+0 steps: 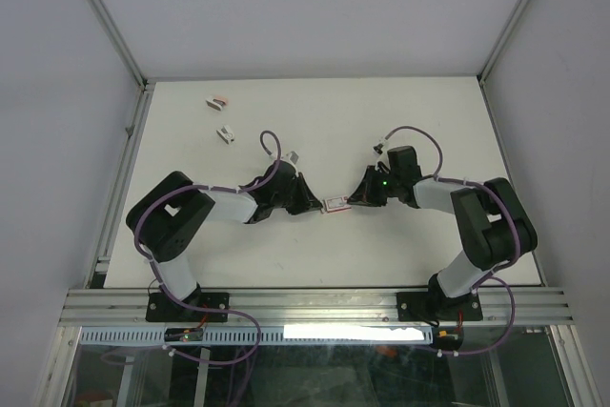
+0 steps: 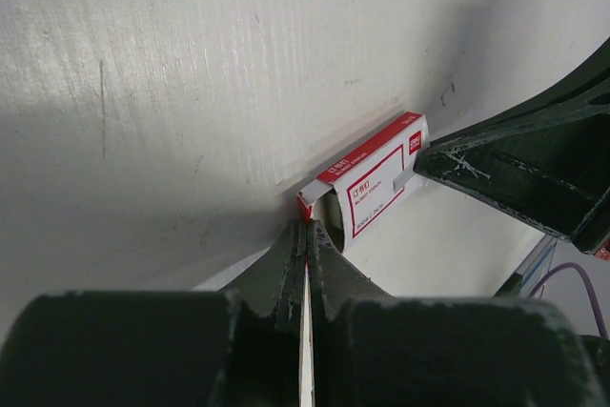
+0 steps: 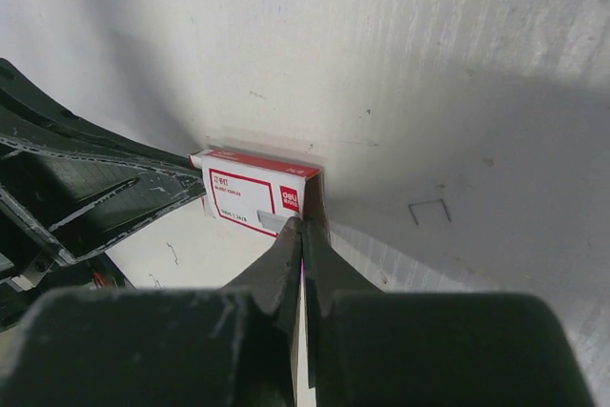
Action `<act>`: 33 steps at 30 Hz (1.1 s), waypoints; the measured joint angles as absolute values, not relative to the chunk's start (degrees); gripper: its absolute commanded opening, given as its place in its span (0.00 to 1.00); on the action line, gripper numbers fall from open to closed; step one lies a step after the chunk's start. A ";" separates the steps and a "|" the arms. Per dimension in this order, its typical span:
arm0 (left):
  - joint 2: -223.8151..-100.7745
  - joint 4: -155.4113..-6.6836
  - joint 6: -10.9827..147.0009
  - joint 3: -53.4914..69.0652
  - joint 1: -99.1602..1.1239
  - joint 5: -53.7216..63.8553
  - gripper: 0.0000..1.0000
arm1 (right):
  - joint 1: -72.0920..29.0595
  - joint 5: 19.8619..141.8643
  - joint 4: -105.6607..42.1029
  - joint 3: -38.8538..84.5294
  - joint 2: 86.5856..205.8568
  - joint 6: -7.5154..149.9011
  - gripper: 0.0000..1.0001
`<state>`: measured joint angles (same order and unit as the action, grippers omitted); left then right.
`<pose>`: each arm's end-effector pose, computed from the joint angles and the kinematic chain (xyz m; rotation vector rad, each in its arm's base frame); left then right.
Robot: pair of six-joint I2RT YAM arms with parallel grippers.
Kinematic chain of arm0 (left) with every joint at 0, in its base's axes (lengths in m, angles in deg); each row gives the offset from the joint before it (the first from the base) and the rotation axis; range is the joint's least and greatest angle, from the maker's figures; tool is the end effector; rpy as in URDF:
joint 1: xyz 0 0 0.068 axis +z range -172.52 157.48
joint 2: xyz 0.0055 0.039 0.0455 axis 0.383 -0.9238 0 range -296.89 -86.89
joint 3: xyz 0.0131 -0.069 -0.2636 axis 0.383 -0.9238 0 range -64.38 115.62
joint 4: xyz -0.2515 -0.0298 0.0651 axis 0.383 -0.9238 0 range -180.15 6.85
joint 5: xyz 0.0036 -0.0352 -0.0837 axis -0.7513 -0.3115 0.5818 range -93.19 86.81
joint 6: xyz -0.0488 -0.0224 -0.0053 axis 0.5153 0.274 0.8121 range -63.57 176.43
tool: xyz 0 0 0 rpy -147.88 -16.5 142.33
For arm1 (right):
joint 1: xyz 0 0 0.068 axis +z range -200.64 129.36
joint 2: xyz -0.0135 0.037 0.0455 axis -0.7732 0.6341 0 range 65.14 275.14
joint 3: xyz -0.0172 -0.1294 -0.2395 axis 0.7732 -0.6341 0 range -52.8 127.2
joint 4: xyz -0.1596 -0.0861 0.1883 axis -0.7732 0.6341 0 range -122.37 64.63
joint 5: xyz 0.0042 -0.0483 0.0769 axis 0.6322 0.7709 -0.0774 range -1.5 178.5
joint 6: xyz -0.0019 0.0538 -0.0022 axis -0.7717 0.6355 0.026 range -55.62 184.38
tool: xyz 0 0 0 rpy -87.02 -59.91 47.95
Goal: Load the staples into the stapler
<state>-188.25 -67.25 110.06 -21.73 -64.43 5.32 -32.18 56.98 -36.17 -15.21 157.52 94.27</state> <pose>0.2426 -0.2247 0.1199 -0.1764 2.5256 -0.9449 0.2663 0.1086 0.1307 0.0001 2.5649 1.0273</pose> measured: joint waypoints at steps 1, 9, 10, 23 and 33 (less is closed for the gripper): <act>-188.25 -67.27 110.01 -21.68 -64.43 5.08 0.00 | -32.18 57.39 -35.90 -15.21 157.32 94.29 0.00; -187.68 -69.11 108.68 -21.01 -64.45 2.83 0.00 | -32.62 59.55 -34.42 -15.19 156.32 94.27 0.00; -187.46 -69.52 108.35 -21.01 -64.45 2.56 0.00 | -32.73 59.69 -34.22 -15.19 156.23 94.29 0.00; -184.62 -74.38 106.03 -21.40 -62.92 0.29 0.00 | -34.74 61.89 -31.99 -15.26 153.17 94.27 0.00; -174.90 -78.09 105.03 -28.98 -58.42 -1.54 0.00 | -40.86 65.39 -31.18 -20.44 143.31 95.67 0.00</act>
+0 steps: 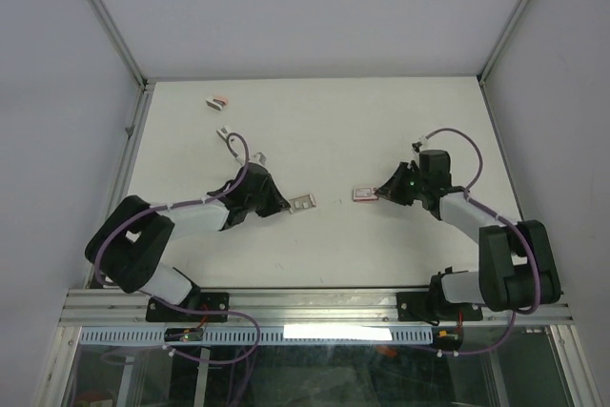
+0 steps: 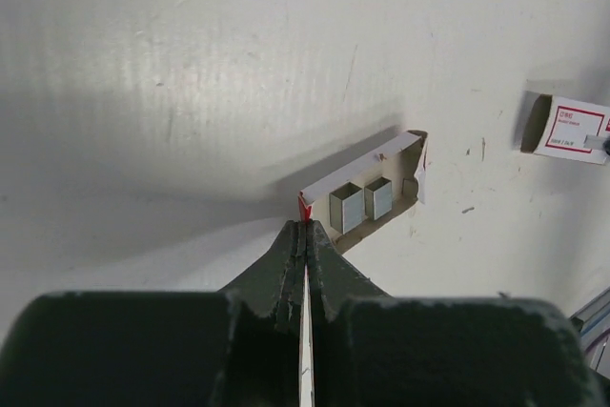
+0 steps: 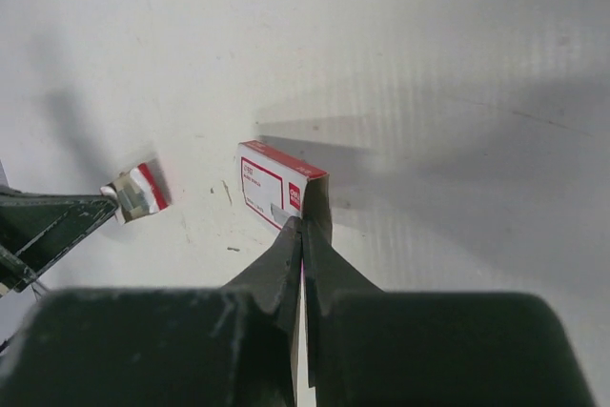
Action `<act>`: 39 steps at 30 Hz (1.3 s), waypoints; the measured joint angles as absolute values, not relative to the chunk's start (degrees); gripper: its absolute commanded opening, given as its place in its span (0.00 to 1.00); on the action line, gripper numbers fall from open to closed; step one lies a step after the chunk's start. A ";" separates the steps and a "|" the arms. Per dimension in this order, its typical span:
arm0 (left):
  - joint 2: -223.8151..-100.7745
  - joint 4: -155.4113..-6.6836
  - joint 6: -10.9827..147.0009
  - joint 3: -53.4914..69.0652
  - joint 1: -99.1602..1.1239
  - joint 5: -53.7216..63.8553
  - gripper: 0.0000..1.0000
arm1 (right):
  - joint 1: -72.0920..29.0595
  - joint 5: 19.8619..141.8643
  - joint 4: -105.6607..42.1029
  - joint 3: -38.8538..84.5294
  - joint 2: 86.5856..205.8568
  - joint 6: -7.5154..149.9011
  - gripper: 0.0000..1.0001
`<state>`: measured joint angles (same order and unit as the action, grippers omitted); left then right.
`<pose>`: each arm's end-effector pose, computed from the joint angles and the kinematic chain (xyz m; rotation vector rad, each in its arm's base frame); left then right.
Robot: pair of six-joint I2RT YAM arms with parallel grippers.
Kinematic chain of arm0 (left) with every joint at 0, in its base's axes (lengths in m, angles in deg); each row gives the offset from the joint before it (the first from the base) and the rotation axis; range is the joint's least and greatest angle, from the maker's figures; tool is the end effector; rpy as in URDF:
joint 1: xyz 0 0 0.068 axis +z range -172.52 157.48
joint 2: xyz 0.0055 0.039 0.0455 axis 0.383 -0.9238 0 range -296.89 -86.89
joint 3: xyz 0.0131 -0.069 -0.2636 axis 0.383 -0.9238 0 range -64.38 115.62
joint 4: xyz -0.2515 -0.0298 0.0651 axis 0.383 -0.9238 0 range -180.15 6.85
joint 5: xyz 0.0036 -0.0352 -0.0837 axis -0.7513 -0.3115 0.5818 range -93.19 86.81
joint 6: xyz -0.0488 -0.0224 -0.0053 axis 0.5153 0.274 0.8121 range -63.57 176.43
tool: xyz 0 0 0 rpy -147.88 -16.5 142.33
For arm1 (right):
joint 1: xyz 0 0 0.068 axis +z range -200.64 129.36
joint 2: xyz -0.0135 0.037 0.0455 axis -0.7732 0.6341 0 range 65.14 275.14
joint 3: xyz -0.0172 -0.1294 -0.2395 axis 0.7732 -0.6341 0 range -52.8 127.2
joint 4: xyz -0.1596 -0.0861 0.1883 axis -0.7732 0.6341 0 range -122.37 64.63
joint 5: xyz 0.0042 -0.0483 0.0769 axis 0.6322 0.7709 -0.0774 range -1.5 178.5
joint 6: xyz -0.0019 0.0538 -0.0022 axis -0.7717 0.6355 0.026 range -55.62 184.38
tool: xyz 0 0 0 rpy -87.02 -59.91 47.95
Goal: Load the staples into the stapler
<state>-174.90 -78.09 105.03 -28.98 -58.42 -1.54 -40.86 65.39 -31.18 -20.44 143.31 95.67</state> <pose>0.2272 -0.1657 0.1382 -0.2652 2.5123 -0.6866 0.2465 0.0568 0.1600 0.2638 2.4495 0.8095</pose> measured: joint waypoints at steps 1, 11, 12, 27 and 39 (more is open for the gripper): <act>-173.23 -78.70 105.03 -29.99 -58.00 -1.76 0.00 | -41.58 65.83 -31.07 -21.16 142.04 95.89 0.00; -163.31 -81.28 104.57 -34.41 -55.66 -4.34 0.71 | -44.93 71.16 -29.13 -24.81 135.66 98.42 0.36; -162.50 -81.72 104.11 -34.65 -55.66 -4.74 0.83 | -45.17 71.60 -28.89 -24.96 135.64 98.75 0.50; -149.69 -94.46 94.65 -21.44 -45.46 -19.82 0.99 | -45.80 81.13 -21.09 -22.58 129.41 97.11 0.83; -182.63 -96.10 89.90 -0.70 -28.10 -14.16 0.99 | -45.80 79.40 -19.73 -19.26 127.57 93.79 0.82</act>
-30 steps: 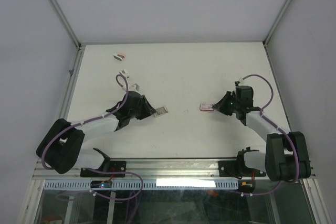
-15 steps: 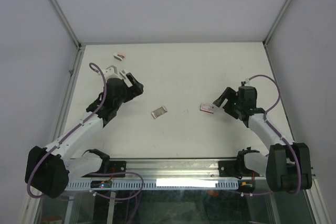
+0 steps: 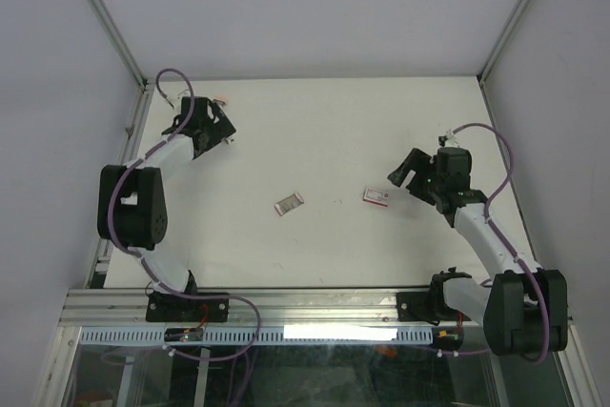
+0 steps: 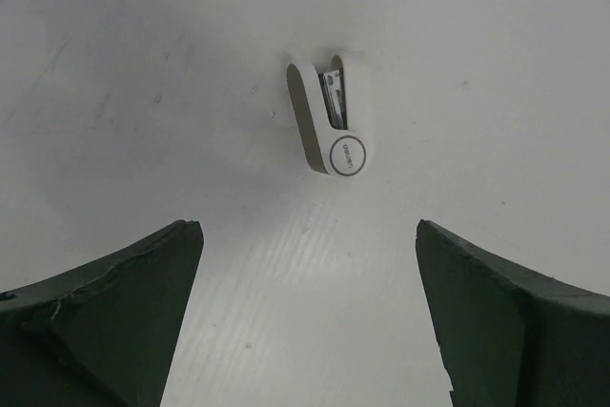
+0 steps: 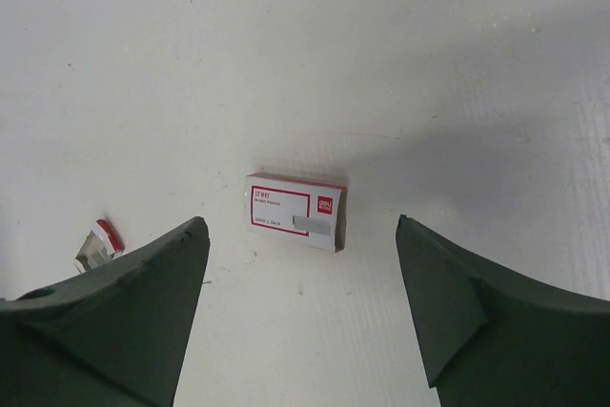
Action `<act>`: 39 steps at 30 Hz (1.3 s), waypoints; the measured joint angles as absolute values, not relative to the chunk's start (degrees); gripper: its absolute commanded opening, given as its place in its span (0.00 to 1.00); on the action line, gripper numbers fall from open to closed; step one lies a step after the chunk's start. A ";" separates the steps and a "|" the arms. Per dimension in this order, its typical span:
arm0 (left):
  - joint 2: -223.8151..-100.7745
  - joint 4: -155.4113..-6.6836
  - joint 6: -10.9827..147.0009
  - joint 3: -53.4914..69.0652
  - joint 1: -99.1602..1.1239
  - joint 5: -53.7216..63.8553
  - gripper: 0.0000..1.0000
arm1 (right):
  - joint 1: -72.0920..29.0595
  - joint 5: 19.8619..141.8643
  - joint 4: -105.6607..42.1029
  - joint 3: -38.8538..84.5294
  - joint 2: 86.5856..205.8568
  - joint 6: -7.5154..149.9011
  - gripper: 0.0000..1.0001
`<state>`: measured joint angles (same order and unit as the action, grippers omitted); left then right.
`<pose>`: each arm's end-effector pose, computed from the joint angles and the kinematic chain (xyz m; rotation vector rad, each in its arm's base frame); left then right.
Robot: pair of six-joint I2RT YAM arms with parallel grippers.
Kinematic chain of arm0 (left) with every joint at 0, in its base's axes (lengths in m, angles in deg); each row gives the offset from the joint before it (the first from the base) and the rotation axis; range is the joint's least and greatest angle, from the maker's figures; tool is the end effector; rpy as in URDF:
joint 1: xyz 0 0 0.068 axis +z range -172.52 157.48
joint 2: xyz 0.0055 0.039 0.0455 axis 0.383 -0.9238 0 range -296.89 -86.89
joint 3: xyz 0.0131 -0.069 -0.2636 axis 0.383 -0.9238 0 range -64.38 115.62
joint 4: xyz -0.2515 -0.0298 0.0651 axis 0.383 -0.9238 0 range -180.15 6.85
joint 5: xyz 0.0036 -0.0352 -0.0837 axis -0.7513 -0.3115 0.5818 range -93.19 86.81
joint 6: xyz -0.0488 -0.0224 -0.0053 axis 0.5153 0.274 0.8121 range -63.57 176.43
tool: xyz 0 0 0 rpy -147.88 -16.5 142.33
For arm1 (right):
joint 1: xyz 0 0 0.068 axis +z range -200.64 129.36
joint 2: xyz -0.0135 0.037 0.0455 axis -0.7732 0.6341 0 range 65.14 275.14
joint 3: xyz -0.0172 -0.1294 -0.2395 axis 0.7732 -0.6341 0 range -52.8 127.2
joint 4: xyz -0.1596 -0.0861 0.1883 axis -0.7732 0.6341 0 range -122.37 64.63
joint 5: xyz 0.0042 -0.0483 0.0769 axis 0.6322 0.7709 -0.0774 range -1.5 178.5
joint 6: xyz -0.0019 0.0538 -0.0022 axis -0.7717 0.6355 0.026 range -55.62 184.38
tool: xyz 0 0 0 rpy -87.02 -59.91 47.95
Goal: Load the staples into the stapler
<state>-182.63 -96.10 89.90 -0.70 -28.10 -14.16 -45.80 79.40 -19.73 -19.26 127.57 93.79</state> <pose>0.3618 -0.0285 0.2199 -0.6539 2.2479 -0.1121 0.2218 0.0245 0.2094 0.4145 2.2971 0.4866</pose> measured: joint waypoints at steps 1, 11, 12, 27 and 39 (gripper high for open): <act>-185.52 -96.36 89.90 0.59 -28.02 -13.74 0.98 | -45.80 78.77 -19.73 -19.26 127.55 93.48 0.82; -200.34 -98.61 89.53 12.17 -28.56 -11.53 0.94 | -45.80 73.06 -21.87 -20.04 127.23 91.60 0.82; -201.19 -98.68 89.27 13.68 -28.58 -11.73 0.92 | -45.80 72.67 -22.09 -20.04 127.23 91.40 0.82; -209.63 -103.25 82.89 24.19 -30.05 -16.30 0.49 | -45.80 69.61 -24.67 -20.44 129.45 91.19 0.80; -208.18 -103.29 79.85 22.31 -31.32 -16.56 0.04 | -45.80 66.13 -25.81 -20.79 129.76 91.23 0.79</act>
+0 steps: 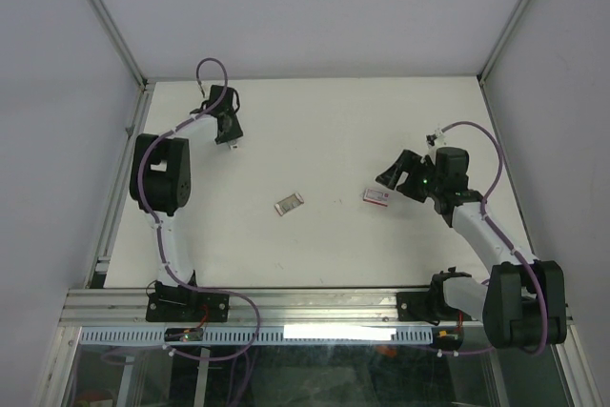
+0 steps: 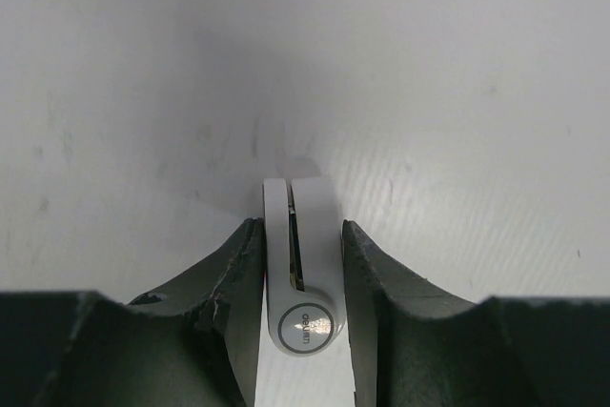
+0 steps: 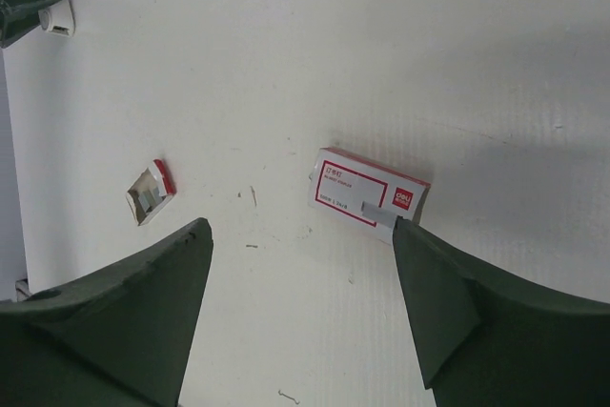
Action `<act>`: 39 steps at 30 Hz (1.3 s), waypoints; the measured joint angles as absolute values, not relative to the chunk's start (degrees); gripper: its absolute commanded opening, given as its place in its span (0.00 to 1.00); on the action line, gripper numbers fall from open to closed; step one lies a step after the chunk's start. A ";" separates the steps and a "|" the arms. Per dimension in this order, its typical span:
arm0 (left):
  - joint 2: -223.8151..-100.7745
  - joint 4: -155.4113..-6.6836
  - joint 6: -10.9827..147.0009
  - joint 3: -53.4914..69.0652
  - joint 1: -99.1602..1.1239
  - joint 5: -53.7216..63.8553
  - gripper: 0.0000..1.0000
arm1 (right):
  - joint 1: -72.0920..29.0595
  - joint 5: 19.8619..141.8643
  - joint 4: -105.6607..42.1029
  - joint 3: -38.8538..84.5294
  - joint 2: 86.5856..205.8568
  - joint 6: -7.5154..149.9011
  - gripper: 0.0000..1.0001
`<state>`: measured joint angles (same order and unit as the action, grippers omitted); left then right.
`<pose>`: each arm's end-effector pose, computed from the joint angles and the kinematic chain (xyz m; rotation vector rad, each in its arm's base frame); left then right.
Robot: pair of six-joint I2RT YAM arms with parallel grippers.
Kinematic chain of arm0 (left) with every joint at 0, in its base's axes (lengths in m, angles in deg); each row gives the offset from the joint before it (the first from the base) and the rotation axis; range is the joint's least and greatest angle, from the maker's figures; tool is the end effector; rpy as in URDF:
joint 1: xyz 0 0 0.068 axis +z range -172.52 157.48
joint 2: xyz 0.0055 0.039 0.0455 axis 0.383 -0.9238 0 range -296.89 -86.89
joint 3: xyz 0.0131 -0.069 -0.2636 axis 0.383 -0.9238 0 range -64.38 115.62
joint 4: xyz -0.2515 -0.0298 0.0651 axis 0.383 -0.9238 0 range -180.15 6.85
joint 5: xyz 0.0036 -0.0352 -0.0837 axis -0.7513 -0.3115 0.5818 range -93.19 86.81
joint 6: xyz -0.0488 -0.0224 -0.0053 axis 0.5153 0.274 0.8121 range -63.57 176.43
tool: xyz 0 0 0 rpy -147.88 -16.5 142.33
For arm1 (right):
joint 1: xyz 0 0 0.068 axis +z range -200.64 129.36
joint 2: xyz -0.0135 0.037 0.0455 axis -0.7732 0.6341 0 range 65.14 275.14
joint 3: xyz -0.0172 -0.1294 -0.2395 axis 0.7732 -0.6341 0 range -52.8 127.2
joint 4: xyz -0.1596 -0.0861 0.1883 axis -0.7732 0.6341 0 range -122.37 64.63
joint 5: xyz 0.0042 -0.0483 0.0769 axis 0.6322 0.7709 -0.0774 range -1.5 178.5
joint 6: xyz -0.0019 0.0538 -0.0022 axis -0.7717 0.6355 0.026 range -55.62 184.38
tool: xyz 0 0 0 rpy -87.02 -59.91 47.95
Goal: Load the staples into the stapler
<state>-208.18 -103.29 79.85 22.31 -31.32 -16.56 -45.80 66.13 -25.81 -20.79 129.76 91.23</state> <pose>0.4514 -0.0615 0.1607 -0.4085 2.4563 0.0607 0.2265 0.0329 0.2030 0.2255 2.2865 0.7319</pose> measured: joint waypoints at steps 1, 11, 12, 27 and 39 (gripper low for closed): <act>-207.05 -103.49 79.83 20.85 -31.97 -16.47 0.02 | -45.80 65.52 -25.81 -20.79 129.74 91.23 0.79; -179.90 -100.54 82.76 2.45 -47.45 -6.86 0.00 | -45.36 51.86 -26.20 -20.87 126.96 89.87 0.84; -176.16 -97.48 84.05 -0.77 -49.00 -4.60 0.00 | -45.01 50.35 -26.66 -21.01 126.39 89.90 0.84; -155.62 -65.59 109.75 -30.93 -59.66 9.67 0.00 | -21.80 56.49 -36.58 -23.65 115.88 96.17 0.85; -166.87 -70.99 99.54 -28.42 -68.30 21.51 0.00 | -21.82 62.77 -29.46 -23.80 112.08 93.11 0.85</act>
<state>-166.87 -70.99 99.54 -28.42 -68.30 21.51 -21.82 62.77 -29.46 -23.80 112.08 93.11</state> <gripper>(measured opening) 0.337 0.849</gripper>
